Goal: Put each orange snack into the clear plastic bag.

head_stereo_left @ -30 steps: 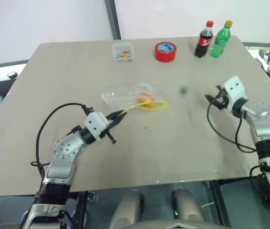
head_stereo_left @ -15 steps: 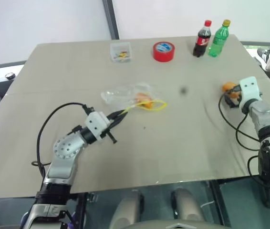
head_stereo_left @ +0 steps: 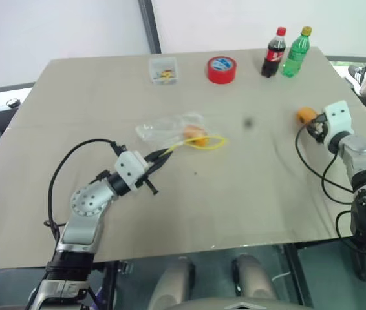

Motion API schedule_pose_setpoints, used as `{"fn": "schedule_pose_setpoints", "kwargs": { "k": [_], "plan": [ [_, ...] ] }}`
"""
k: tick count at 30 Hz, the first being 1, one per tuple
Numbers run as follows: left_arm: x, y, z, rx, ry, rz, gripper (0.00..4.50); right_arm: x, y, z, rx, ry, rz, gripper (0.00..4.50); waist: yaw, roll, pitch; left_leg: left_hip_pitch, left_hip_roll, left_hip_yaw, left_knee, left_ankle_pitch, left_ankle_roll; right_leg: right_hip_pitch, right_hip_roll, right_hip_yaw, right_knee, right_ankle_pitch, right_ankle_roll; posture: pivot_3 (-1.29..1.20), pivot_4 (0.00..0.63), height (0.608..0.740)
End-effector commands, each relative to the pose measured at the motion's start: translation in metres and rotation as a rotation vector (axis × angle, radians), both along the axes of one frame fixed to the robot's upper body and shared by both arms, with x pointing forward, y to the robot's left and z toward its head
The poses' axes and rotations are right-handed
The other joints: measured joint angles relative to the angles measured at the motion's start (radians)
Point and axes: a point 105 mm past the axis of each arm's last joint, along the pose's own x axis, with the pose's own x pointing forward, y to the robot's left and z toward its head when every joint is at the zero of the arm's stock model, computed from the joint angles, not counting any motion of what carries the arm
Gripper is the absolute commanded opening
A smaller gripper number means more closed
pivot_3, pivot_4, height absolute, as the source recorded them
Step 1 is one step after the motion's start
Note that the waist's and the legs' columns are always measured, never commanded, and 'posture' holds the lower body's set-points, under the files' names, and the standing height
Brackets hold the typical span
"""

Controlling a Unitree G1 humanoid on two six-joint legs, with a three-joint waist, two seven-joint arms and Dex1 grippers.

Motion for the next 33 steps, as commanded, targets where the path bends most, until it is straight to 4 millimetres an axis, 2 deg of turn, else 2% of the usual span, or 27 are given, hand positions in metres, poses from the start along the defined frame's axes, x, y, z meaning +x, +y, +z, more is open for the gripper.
{"fn": "schedule_pose_setpoints", "kwargs": {
  "k": [1,5,7,13,14,16,17,18,20,21,22,24,28,33],
  "plan": [
    [-0.002,0.003,0.015,-0.011,-0.059,0.003,0.00,-0.009,0.029,0.025,0.007,-0.096,0.234,2.32,0.001,0.000,0.000,0.000,0.001,-0.001,0.000,0.000,0.000,0.000,0.000,-0.001,0.000,0.000,0.000,0.00,0.150,0.740],
    [0.000,0.003,0.014,-0.014,-0.058,0.005,0.00,-0.044,0.084,0.031,0.055,-0.116,0.433,2.32,0.004,0.000,0.000,-0.001,0.002,-0.003,0.000,0.000,0.000,0.000,0.000,-0.002,0.000,0.000,0.000,0.00,0.150,0.740],
    [0.000,0.003,0.014,-0.014,-0.056,0.004,0.00,-0.058,0.101,0.031,0.081,-0.108,0.455,2.32,0.002,0.000,0.000,-0.001,0.002,-0.002,0.001,0.000,0.000,0.000,0.000,-0.002,0.000,0.000,0.000,0.00,0.150,0.740],
    [0.002,0.000,0.014,-0.015,-0.054,-0.005,0.00,-0.083,0.127,0.026,0.133,-0.074,0.465,2.32,0.009,0.000,0.000,0.000,0.001,-0.004,0.001,0.000,0.000,0.001,0.000,-0.003,0.001,0.000,0.000,0.00,0.150,0.740],
    [0.003,0.000,0.014,-0.015,-0.054,-0.005,0.00,-0.086,0.129,0.025,0.124,-0.066,0.467,1.79,0.010,0.000,0.000,0.000,0.001,-0.004,0.001,0.000,0.000,0.001,0.000,-0.003,0.001,0.000,0.000,0.00,0.150,0.740],
    [0.003,-0.001,0.014,-0.018,-0.054,-0.005,0.00,-0.084,0.127,0.022,0.086,-0.055,0.431,1.79,0.011,0.000,0.000,0.000,0.001,-0.004,0.001,0.000,0.000,0.001,0.000,-0.003,0.001,0.000,0.000,0.00,0.150,0.740],
    [0.004,-0.001,0.014,-0.019,-0.054,-0.007,0.00,-0.080,0.125,0.023,0.132,-0.046,0.400,1.79,0.011,0.000,0.000,0.000,0.001,-0.003,0.001,0.000,0.000,0.001,0.000,-0.002,0.001,0.000,0.000,0.00,0.150,0.740],
    [0.004,-0.002,0.013,-0.020,-0.054,-0.010,0.00,-0.077,0.125,0.026,0.165,-0.053,0.374,2.17,0.011,0.000,0.000,0.000,0.000,-0.003,0.001,0.000,0.000,0.001,0.000,-0.002,0.001,0.000,0.000,0.00,0.150,0.740],
    [0.004,-0.003,0.013,-0.020,-0.053,-0.013,0.00,-0.069,0.125,0.032,0.198,-0.079,0.313,2.62,0.005,0.000,0.000,0.000,0.000,-0.003,0.001,0.000,0.000,0.001,0.000,-0.002,0.001,0.000,0.000,0.00,0.150,0.740],
    [0.004,-0.004,0.013,-0.021,-0.054,-0.015,0.00,-0.062,0.121,0.035,0.198,-0.104,0.246,3.24,0.004,0.000,0.000,0.000,0.001,-0.003,0.001,0.000,0.000,0.001,0.000,-0.002,0.001,0.000,0.000,0.00,0.150,0.740],
    [0.004,-0.004,0.013,-0.022,-0.054,-0.014,0.00,-0.055,0.119,0.037,0.209,-0.123,0.175,3.42,0.003,0.000,0.000,0.001,0.001,-0.003,0.001,0.000,0.000,0.001,0.000,-0.002,0.001,0.000,0.000,0.00,0.150,0.740],
    [0.004,-0.004,0.013,-0.024,-0.055,-0.013,0.00,-0.046,0.116,0.035,0.270,-0.128,0.064,4.27,0.004,0.000,0.000,0.001,0.001,-0.003,0.001,0.000,0.000,0.001,0.001,-0.002,0.002,0.000,0.000,0.00,0.150,0.740],
    [0.003,-0.006,0.012,-0.021,-0.050,-0.015,0.00,-0.034,0.121,0.020,0.363,-0.071,-0.050,4.27,0.007,0.000,0.000,0.001,0.001,-0.003,0.000,0.000,0.000,0.001,0.000,-0.002,0.001,0.000,0.000,0.00,0.150,0.740],
    [0.002,-0.005,0.013,-0.018,-0.053,-0.010,0.00,-0.019,0.115,-0.001,0.389,-0.020,-0.183,4.27,0.004,0.000,0.000,0.001,0.000,-0.003,0.000,0.000,0.000,0.001,0.000,-0.002,0.001,0.000,0.000,0.00,0.150,0.740]
  ]
}}
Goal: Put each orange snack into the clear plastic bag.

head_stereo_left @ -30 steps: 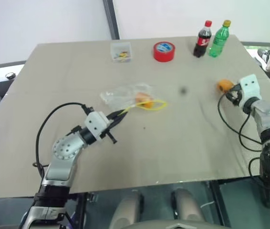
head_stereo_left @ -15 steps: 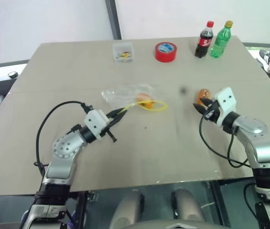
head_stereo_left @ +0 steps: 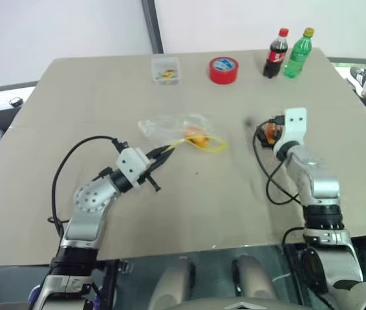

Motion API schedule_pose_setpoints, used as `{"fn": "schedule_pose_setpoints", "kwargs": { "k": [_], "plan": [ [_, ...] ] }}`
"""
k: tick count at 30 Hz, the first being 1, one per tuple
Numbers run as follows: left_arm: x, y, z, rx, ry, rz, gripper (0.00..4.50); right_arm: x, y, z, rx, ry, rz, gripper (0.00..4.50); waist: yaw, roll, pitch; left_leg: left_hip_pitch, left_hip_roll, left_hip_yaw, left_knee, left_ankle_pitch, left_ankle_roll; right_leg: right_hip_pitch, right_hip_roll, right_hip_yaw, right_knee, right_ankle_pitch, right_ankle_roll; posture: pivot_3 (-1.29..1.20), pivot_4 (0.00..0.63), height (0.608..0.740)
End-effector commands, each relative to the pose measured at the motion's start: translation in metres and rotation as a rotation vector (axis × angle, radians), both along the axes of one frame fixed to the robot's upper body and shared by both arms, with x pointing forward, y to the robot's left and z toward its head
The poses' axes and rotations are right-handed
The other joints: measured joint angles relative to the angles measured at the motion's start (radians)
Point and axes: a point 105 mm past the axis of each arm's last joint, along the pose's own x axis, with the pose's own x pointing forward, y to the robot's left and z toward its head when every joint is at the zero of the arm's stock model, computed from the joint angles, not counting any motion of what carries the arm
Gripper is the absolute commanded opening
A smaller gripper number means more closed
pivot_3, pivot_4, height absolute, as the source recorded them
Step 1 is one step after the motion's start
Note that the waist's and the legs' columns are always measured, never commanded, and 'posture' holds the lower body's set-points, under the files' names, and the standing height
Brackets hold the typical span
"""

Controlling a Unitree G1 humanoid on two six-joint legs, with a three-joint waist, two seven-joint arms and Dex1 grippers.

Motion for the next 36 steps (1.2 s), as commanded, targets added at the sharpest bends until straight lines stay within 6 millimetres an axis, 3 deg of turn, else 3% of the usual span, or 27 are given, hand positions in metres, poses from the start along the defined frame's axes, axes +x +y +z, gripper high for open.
{"fn": "schedule_pose_setpoints", "kwargs": {
  "k": [1,2,5,8,12,16,21,25,30,36],
  "plan": [
    [-0.003,-0.001,0.009,0.000,-0.041,-0.003,0.00,0.008,-0.010,0.006,0.011,-0.028,-0.073,4.27,-0.001,0.000,0.000,0.000,0.000,0.000,0.000,0.000,0.000,0.000,0.000,0.000,0.000,0.000,0.000,0.00,0.150,0.740],
    [-0.003,-0.001,0.009,0.000,-0.042,-0.002,0.00,0.009,-0.011,0.005,0.001,-0.031,-0.083,4.27,-0.001,0.000,0.000,0.000,0.000,0.000,0.000,0.000,0.000,0.000,0.000,0.000,0.000,0.000,0.000,0.00,0.150,0.740],
    [-0.003,-0.001,0.010,-0.002,-0.045,0.000,0.00,0.011,-0.012,0.007,-0.002,-0.055,-0.081,3.42,-0.004,0.000,0.000,0.000,0.000,0.000,0.000,0.000,0.000,0.000,0.001,0.000,0.000,0.000,0.000,0.00,0.150,0.740],
    [-0.003,-0.002,0.011,-0.004,-0.048,-0.001,0.00,0.011,-0.011,0.011,-0.015,-0.077,-0.062,1.98,-0.005,0.000,0.000,0.000,0.000,0.001,0.000,0.000,0.000,0.000,0.001,0.001,0.000,0.000,0.000,0.00,0.150,0.740],
    [-0.004,-0.002,0.012,-0.006,-0.048,-0.003,0.00,0.009,-0.011,0.019,-0.083,-0.124,-0.020,0.37,-0.004,0.000,0.000,0.000,0.000,0.001,0.000,0.000,0.000,0.000,0.001,0.001,0.000,0.000,0.000,0.00,0.150,0.740],
    [-0.003,-0.003,0.013,-0.015,-0.049,0.000,0.00,-0.011,0.015,0.031,-0.176,-0.213,0.239,0.37,-0.002,0.000,0.000,0.000,0.000,0.001,0.000,0.000,0.001,0.000,0.001,0.000,0.000,0.000,0.000,0.00,0.150,0.740],
    [-0.003,-0.002,0.015,-0.026,-0.044,0.006,0.00,-0.077,0.055,0.028,-0.166,-0.207,0.708,0.37,-0.001,0.000,0.000,0.000,0.001,0.000,0.000,0.000,0.001,0.000,0.001,-0.001,-0.001,0.000,0.000,0.00,0.150,0.740],
    [-0.004,-0.002,0.014,-0.027,-0.037,0.005,0.00,-0.117,0.074,0.024,-0.127,-0.156,0.939,0.37,-0.003,0.000,0.000,0.000,0.001,0.000,0.000,-0.001,0.001,0.001,0.001,-0.001,-0.001,0.000,0.000,0.00,0.150,0.740],
    [-0.008,-0.003,0.011,-0.011,-0.030,-0.022,0.00,-0.114,0.095,0.020,-0.153,-0.144,0.994,0.37,-0.001,0.000,0.000,0.004,0.002,0.000,0.000,-0.001,0.001,0.005,0.002,-0.001,-0.001,0.000,0.000,0.00,0.150,0.740],
    [-0.027,-0.002,0.003,0.040,-0.004,-0.091,0.00,-0.086,0.123,0.008,-0.189,-0.132,0.996,0.37,0.001,0.000,0.000,0.004,0.002,0.000,-0.001,-0.001,0.001,0.004,0.002,-0.001,-0.001,0.000,0.000,0.00,0.150,0.740]
  ]
}}
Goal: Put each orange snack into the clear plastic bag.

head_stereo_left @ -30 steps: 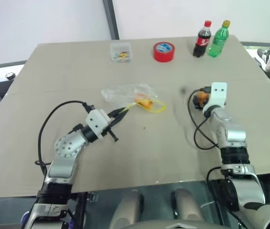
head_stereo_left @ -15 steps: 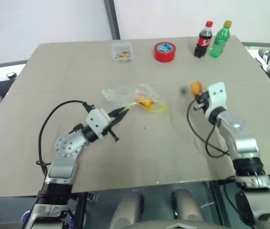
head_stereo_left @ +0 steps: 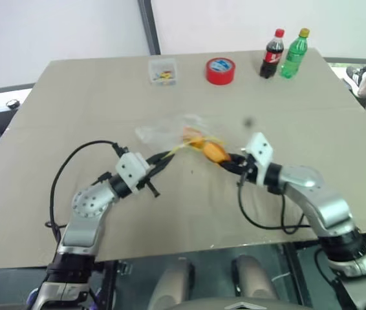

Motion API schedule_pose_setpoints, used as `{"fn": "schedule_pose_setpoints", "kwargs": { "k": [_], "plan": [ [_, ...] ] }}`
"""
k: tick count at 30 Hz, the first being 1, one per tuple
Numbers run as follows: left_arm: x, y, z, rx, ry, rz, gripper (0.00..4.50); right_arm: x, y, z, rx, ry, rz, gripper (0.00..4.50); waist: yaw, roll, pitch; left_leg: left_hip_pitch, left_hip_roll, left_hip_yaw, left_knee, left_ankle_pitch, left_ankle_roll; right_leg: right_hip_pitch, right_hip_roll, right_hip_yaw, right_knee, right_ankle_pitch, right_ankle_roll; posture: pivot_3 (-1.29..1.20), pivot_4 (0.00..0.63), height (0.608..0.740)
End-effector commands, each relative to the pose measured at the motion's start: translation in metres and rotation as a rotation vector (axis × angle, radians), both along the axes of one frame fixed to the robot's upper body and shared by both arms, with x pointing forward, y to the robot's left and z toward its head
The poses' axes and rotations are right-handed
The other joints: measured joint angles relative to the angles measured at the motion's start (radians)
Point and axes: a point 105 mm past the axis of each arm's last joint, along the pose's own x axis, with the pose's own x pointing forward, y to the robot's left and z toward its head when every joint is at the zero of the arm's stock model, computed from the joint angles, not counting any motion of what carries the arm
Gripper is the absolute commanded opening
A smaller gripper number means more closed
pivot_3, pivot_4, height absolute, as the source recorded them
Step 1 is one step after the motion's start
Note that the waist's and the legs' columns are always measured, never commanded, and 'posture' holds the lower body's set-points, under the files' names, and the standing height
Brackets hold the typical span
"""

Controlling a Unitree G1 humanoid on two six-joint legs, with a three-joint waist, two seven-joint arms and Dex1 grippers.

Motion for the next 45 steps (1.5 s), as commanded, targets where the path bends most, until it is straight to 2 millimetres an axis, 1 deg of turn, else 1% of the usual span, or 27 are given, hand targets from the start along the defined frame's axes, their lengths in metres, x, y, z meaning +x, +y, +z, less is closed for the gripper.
{"fn": "schedule_pose_setpoints", "kwargs": {
  "k": [1,5,8,11,13,16,17,18,19,20,21,23,26,28,29,31,32,33,35,36,38,43,45],
  "plan": [
    [-0.012,0.001,0.011,0.021,-0.050,-0.044,0.00,0.008,0.010,0.000,-0.022,-0.050,0.020,0.37,0.007,0.000,0.000,0.000,0.000,-0.001,0.000,0.000,0.000,0.000,0.000,0.000,0.000,0.000,0.000,0.00,0.150,0.740],
    [-0.019,0.007,0.004,0.064,-0.031,-0.059,0.00,0.009,0.027,-0.007,-0.059,-0.077,0.086,0.37,0.007,0.000,0.000,-0.002,-0.001,-0.002,0.000,0.000,0.000,0.000,-0.001,-0.001,-0.003,0.000,0.000,0.00,0.150,0.740],
    [-0.024,0.010,-0.003,0.107,-0.008,-0.076,0.00,0.008,0.043,0.000,-0.006,-0.073,0.140,0.37,0.002,0.000,0.000,-0.002,-0.001,-0.002,-0.001,0.000,0.000,-0.001,-0.001,-0.002,-0.003,0.000,0.000,0.00,0.150,0.740],
    [-0.021,0.013,-0.002,0.106,-0.007,-0.067,0.00,0.005,0.059,0.005,0.064,-0.004,0.202,0.37,0.000,0.000,0.000,-0.002,0.000,-0.002,-0.002,0.000,0.000,-0.001,0.000,-0.002,-0.002,0.000,0.000,0.00,0.150,0.740],
    [-0.020,0.013,-0.001,0.105,-0.010,-0.068,0.00,0.008,0.075,-0.001,0.057,0.036,0.223,0.37,-0.002,0.000,0.000,-0.002,0.000,-0.002,-0.002,0.000,0.000,-0.001,0.000,-0.002,-0.003,0.000,0.000,0.00,0.150,0.740],
    [-0.020,0.012,-0.001,0.103,-0.011,-0.069,0.00,0.011,0.091,-0.006,0.021,0.014,0.241,0.37,-0.001,0.000,0.000,-0.001,0.000,-0.002,-0.002,0.000,0.000,-0.001,0.000,-0.002,-0.002,0.000,-0.001,0.00,0.150,0.740],
    [-0.021,0.012,-0.001,0.102,-0.011,-0.068,0.00,0.017,0.100,-0.004,0.044,0.018,0.228,0.37,-0.001,0.000,0.000,-0.001,0.000,-0.002,-0.002,0.000,0.000,-0.001,0.000,-0.002,-0.003,0.000,-0.001,0.00,0.150,0.740],
    [-0.020,0.013,-0.001,0.089,-0.007,-0.053,0.00,0.022,0.107,-0.006,0.022,0.004,0.220,0.37,-0.001,0.001,0.000,-0.001,0.000,-0.002,-0.002,0.000,0.000,-0.001,0.000,-0.002,-0.003,0.000,-0.001,0.00,0.150,0.740],
    [-0.020,0.014,-0.001,0.080,-0.005,-0.042,0.00,0.025,0.112,-0.008,0.004,-0.008,0.216,1.07,-0.002,0.001,0.000,-0.002,0.000,-0.002,-0.002,0.000,0.000,-0.001,0.000,-0.002,-0.003,0.000,-0.001,0.00,0.150,0.740],
    [-0.020,0.015,0.000,0.067,0.000,-0.026,0.00,0.029,0.112,-0.009,-0.009,-0.029,0.195,1.48,-0.002,0.001,0.000,-0.002,0.000,-0.002,-0.002,0.000,0.000,-0.001,0.000,-0.002,-0.002,0.000,-0.001,0.00,0.150,0.740],
    [-0.020,0.017,0.001,0.050,0.005,-0.010,0.00,0.035,0.109,-0.007,-0.012,-0.061,0.156,2.02,-0.001,0.001,0.000,-0.002,0.000,-0.002,-0.002,0.000,0.000,-0.002,0.000,-0.002,-0.002,0.000,-0.001,0.00,0.150,0.740],
    [-0.017,0.025,0.005,-0.001,0.016,0.039,0.00,0.038,0.096,0.000,-0.011,-0.124,0.118,2.80,0.002,0.001,0.000,-0.002,0.000,-0.003,-0.002,0.000,-0.001,-0.002,0.000,-0.002,-0.003,0.000,-0.001,0.00,0.150,0.740],
    [-0.012,0.034,0.010,-0.069,0.028,0.104,0.00,0.036,0.070,0.015,0.039,-0.148,0.084,2.80,0.005,0.001,0.000,-0.003,-0.001,-0.003,-0.002,0.000,-0.001,-0.004,-0.001,-0.002,-0.003,0.000,-0.001,0.00,0.150,0.740],
    [-0.008,0.039,0.015,-0.114,0.033,0.139,0.00,0.025,0.055,0.028,0.106,-0.123,0.102,2.80,0.005,0.001,0.000,-0.005,-0.001,-0.004,-0.002,0.000,-0.001,-0.004,-0.001,-0.003,-0.003,0.000,-0.001,0.00,0.150,0.740],
    [-0.006,0.041,0.017,-0.129,0.036,0.147,0.00,0.019,0.050,0.031,0.112,-0.126,0.115,2.80,0.004,0.001,0.000,-0.005,-0.001,-0.004,-0.001,0.000,-0.001,-0.004,-0.001,-0.003,-0.003,0.001,-0.001,0.00,0.150,0.740],
    [-0.002,0.043,0.022,-0.167,0.037,0.165,0.00,0.008,0.038,0.033,0.038,-0.211,0.138,2.80,0.001,0.001,0.000,-0.005,-0.001,-0.004,-0.001,0.000,0.000,-0.004,-0.001,-0.003,-0.003,0.000,-0.001,0.00,0.150,0.740],
    [-0.002,0.044,0.024,-0.179,0.038,0.166,0.00,0.008,0.032,0.031,-0.005,-0.256,0.121,2.80,-0.001,0.001,0.000,-0.005,-0.001,-0.004,-0.002,0.000,0.000,-0.004,-0.001,-0.003,-0.003,0.000,-0.001,0.00,0.150,0.740],
    [-0.001,0.044,0.025,-0.193,0.039,0.168,0.00,0.014,0.024,0.026,-0.099,-0.337,0.070,2.80,-0.002,0.001,0.000,-0.005,0.000,-0.004,-0.002,0.000,0.000,-0.004,0.000,-0.003,-0.003,0.000,-0.001,0.00,0.150,0.740],
    [0.001,0.045,0.028,-0.216,0.044,0.164,0.00,0.025,0.016,0.013,-0.265,-0.470,0.015,2.80,-0.003,0.001,0.000,-0.004,0.000,-0.003,-0.002,0.000,0.000,-0.004,0.000,-0.003,-0.002,0.000,-0.001,0.00,0.150,0.740],
    [0.001,0.046,0.028,-0.220,0.044,0.161,0.00,0.030,0.014,0.006,-0.344,-0.534,0.007,2.80,-0.003,0.000,0.000,-0.003,0.000,-0.002,-0.002,0.000,0.000,-0.004,0.000,-0.002,-0.002,0.000,-0.001,0.00,0.150,0.740],
    [0.002,0.046,0.030,-0.217,0.044,0.155,0.00,0.036,0.016,-0.001,-0.398,-0.593,-0.005,2.80,-0.003,0.000,0.000,-0.003,-0.002,0.000,-0.002,0.000,-0.001,-0.004,0.000,-0.002,-0.002,0.000,-0.001,0.00,0.150,0.740],
    [0.002,0.046,0.032,-0.216,0.043,0.141,0.00,0.055,0.025,-0.007,-0.430,-0.628,-0.048,2.80,-0.001,0.000,0.000,-0.003,-0.001,0.000,-0.002,0.002,-0.004,-0.004,0.000,0.000,-0.001,0.001,-0.001,0.00,0.150,0.740],
    [0.002,0.046,0.033,-0.205,0.037,0.136,0.00,0.063,0.027,-0.001,-0.413,-0.654,-0.069,2.80,0.000,0.000,0.000,-0.003,-0.001,0.000,-0.002,0.002,-0.004,-0.004,0.000,0.000,-0.002,0.001,-0.001,0.00,0.150,0.740]
  ]
}}
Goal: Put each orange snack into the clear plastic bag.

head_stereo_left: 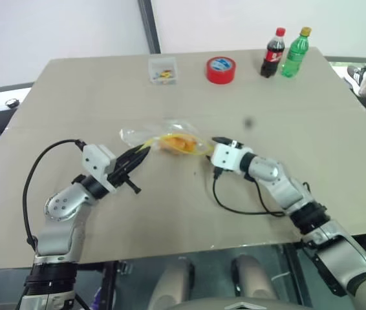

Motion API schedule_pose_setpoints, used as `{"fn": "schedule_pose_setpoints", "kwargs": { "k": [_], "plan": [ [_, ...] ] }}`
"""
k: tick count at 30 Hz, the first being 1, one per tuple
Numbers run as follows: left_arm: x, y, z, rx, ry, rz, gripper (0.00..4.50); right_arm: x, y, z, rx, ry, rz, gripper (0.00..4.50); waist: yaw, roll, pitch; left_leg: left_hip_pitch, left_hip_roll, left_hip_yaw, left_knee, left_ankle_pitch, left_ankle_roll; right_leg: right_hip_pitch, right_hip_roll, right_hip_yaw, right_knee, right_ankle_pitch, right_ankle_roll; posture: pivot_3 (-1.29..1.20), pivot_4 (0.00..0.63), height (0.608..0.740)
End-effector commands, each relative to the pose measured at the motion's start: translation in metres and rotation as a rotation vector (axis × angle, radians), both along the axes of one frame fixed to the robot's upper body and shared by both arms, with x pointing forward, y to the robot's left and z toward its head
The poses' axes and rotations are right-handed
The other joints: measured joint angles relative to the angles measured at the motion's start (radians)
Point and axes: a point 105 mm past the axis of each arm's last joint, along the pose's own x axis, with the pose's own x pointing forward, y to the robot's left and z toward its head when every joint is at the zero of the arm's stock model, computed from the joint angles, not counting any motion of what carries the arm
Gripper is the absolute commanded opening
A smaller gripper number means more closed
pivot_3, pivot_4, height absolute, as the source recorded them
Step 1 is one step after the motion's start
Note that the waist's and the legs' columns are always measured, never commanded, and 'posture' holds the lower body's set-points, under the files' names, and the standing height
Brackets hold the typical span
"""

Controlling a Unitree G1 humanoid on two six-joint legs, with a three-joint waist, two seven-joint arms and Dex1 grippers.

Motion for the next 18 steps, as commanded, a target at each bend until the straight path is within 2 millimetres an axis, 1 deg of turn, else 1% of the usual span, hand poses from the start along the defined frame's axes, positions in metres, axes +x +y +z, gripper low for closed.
{"fn": "schedule_pose_setpoints", "kwargs": {
  "k": [1,2,3,4,5,6,7,8,11,12,14,16,18],
  "plan": [
    [-0.002,0.002,0.012,0.008,-0.046,-0.008,0.00,0.010,0.006,0.023,0.051,-0.099,0.005,2.56,0.001,0.000,0.000,0.000,0.000,0.000,0.000,0.000,0.000,0.000,0.000,0.000,-0.001,0.000,0.000,0.00,0.150,0.740],
    [-0.002,0.002,0.013,0.009,-0.049,-0.008,0.00,0.012,0.007,0.027,0.060,-0.107,0.014,2.28,0.001,0.000,0.000,0.000,0.000,0.000,0.000,0.000,0.000,0.000,0.000,0.000,-0.001,0.000,0.000,0.00,0.150,0.740],
    [-0.002,0.002,0.014,0.008,-0.052,-0.006,0.00,0.013,0.006,0.030,0.063,-0.117,0.018,2.12,0.001,0.000,0.000,0.000,0.000,0.000,0.000,0.000,0.000,0.000,0.000,0.000,-0.001,0.000,0.000,0.00,0.150,0.740],
    [-0.001,0.002,0.015,-0.004,-0.055,-0.003,0.00,0.013,0.004,0.031,0.063,-0.115,0.023,1.70,0.001,0.000,0.000,0.000,0.000,0.000,0.000,0.000,0.000,0.000,0.000,0.000,-0.001,0.000,0.000,0.00,0.150,0.740],
    [0.000,0.001,0.017,-0.017,-0.058,-0.002,0.00,0.013,0.002,0.031,0.062,-0.112,0.023,1.07,0.001,0.000,0.000,-0.001,0.000,-0.001,0.000,0.000,0.000,0.000,0.000,0.000,-0.001,0.000,0.000,0.00,0.150,0.740],
    [0.003,-0.001,0.018,-0.023,-0.062,-0.008,0.00,0.015,-0.002,0.033,0.060,-0.122,0.014,0.71,0.002,0.000,0.000,-0.001,0.000,-0.001,0.000,0.000,0.000,0.000,0.000,0.000,-0.001,0.000,0.000,0.00,0.150,0.740],
    [0.007,-0.003,0.020,-0.017,-0.073,-0.014,0.00,0.019,-0.008,0.038,0.066,-0.134,-0.003,0.17,0.003,0.000,0.000,-0.001,0.000,-0.001,0.000,0.000,0.000,0.000,0.000,0.000,-0.001,0.000,0.000,0.00,0.150,0.740],
    [0.013,-0.006,0.024,-0.018,-0.087,-0.016,0.00,0.025,-0.014,0.046,0.085,-0.146,-0.027,0.07,0.005,0.000,0.000,-0.001,0.000,-0.001,0.000,0.000,0.000,0.000,0.000,-0.001,-0.001,0.000,0.000,0.00,0.150,0.740],
    [0.040,-0.006,0.050,-0.050,-0.157,0.006,0.00,0.046,-0.042,0.089,0.150,-0.224,-0.127,0.07,0.006,-0.001,0.002,-0.001,-0.002,-0.002,0.001,0.000,0.000,0.000,0.000,-0.002,0.000,0.001,-0.001,0.00,0.150,0.740],
    [0.045,-0.007,0.056,-0.043,-0.175,0.000,0.00,0.050,-0.048,0.098,0.150,-0.248,-0.141,0.07,0.005,-0.001,0.002,-0.001,-0.003,-0.002,0.001,0.000,0.000,0.000,0.000,-0.002,0.001,0.001,-0.001,0.00,0.150,0.740],
    [0.059,-0.010,0.074,-0.003,-0.232,0.001,0.00,0.059,-0.068,0.125,0.166,-0.316,-0.209,0.07,0.002,-0.001,0.002,-0.001,-0.003,-0.002,0.002,0.000,-0.001,0.000,0.000,-0.003,0.001,0.001,-0.001,0.00,0.150,0.740],
    [0.068,-0.015,0.091,0.052,-0.307,-0.003,0.00,0.063,-0.088,0.149,0.147,-0.406,-0.272,0.07,-0.002,-0.002,0.002,-0.002,-0.003,-0.002,0.001,0.001,-0.001,0.000,0.000,-0.003,-0.001,0.001,-0.001,0.00,0.150,0.740],
    [0.068,-0.024,0.096,0.095,-0.355,-0.025,0.00,0.060,-0.101,0.158,0.138,-0.442,-0.296,0.07,-0.011,-0.002,0.001,-0.003,-0.003,-0.002,-0.001,0.001,-0.001,-0.001,0.000,-0.003,-0.005,0.001,-0.001,0.00,0.150,0.740]
  ]
}}
